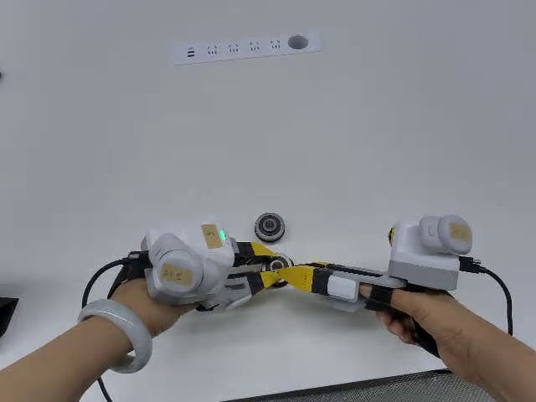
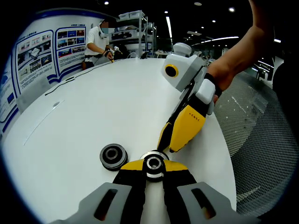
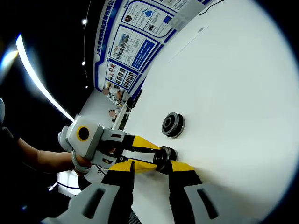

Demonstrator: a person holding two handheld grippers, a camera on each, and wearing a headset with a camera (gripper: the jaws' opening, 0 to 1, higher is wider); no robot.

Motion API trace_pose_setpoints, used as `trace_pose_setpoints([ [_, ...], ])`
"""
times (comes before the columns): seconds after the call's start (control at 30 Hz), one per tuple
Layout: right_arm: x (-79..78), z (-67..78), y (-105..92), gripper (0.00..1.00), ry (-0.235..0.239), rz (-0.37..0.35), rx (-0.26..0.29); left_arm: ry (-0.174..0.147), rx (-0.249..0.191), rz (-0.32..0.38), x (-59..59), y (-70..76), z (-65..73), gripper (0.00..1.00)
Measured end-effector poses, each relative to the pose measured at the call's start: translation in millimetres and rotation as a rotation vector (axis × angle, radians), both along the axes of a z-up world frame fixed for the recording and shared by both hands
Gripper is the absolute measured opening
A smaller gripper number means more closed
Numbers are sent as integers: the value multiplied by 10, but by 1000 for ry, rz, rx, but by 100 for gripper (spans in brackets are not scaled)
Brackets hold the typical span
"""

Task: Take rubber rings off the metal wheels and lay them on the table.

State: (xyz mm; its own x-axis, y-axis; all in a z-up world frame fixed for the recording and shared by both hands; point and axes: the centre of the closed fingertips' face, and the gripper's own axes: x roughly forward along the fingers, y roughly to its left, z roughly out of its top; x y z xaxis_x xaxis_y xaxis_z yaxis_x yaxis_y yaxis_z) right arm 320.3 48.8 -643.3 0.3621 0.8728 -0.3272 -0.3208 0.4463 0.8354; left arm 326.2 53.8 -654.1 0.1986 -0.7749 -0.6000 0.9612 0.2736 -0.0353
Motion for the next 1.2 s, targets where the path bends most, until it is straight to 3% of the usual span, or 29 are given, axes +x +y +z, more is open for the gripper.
trace_pose_setpoints([
  [0.37,34,-93,-38,17,18,-19,-45,0,0,3,1,2,-1,13],
  [0.63,54,-145,-52,13,31,-25,-61,0,-4,4,0,2,-1,13],
  [0.87,72,-175,-85,4,15,-29,-96,0,-5,4,0,1,0,13],
  [1.2,77,-175,-86,2,12,-29,-96,0,-6,5,2,4,1,13],
])
